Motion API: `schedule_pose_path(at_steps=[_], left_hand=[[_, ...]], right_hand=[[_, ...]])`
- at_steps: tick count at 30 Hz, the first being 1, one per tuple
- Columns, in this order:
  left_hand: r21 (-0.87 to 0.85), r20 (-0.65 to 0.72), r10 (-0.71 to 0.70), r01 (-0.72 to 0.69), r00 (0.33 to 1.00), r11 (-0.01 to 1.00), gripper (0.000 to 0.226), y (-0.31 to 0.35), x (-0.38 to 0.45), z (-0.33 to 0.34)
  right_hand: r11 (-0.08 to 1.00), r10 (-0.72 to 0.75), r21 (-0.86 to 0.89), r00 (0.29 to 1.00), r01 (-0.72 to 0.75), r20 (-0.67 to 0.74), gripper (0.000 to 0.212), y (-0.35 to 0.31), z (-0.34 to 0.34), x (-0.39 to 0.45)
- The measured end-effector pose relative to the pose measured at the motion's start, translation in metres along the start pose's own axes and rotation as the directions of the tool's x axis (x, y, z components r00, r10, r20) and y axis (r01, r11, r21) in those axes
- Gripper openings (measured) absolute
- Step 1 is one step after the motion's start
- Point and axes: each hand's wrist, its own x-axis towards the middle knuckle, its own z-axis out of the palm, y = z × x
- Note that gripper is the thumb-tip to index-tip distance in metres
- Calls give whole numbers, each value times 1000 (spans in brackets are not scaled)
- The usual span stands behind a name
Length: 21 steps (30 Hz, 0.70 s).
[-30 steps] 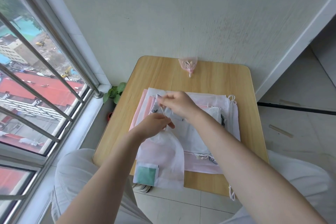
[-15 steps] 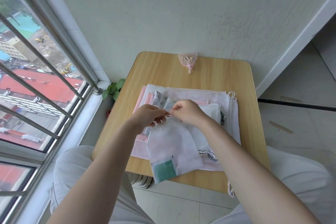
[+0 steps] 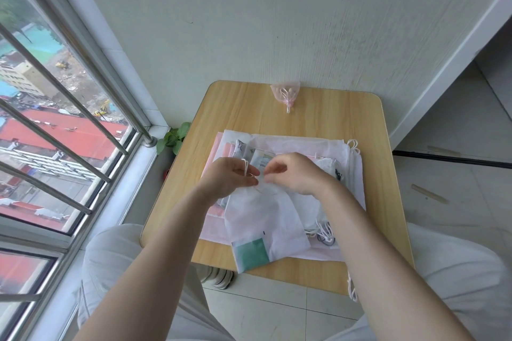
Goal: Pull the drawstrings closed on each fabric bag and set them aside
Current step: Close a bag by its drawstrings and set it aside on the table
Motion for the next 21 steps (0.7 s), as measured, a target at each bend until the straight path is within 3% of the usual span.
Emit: schedule_pose_path(at_steps=[2,5,7,9,12,17,21], left_hand=[[80,14,50,-51,999,995,19,3,-2,0],[160,44,139,-144,989,977,14,9,-4,3],[256,14,200,-197,980,947,21,12,-5,6],[377,-40,248,-215,968,901,15,10,-3,7],[483,-115,322,-230,940,845,15,9,-6,11],[452,-246,372,-234,895,861,6,7,-11,21],[388,-334,407,-269,850,882,11,-1,-12,27]], right_hand=[[996,-14,81,996,21,-85,11,3,0,5],[973,17,229,1000,-15,-10,14,2,10,8],[959,20,281,999,-27,28,15,2,17,8],[943,16,331,999,-31,48,21,4,22,6],[948,31,315,999,-42,40,27,6,27,6],[951,92,300,995,-78,-34,23,7,26,11],[929,134,355,989,-106,-55,14,11,21,15]])
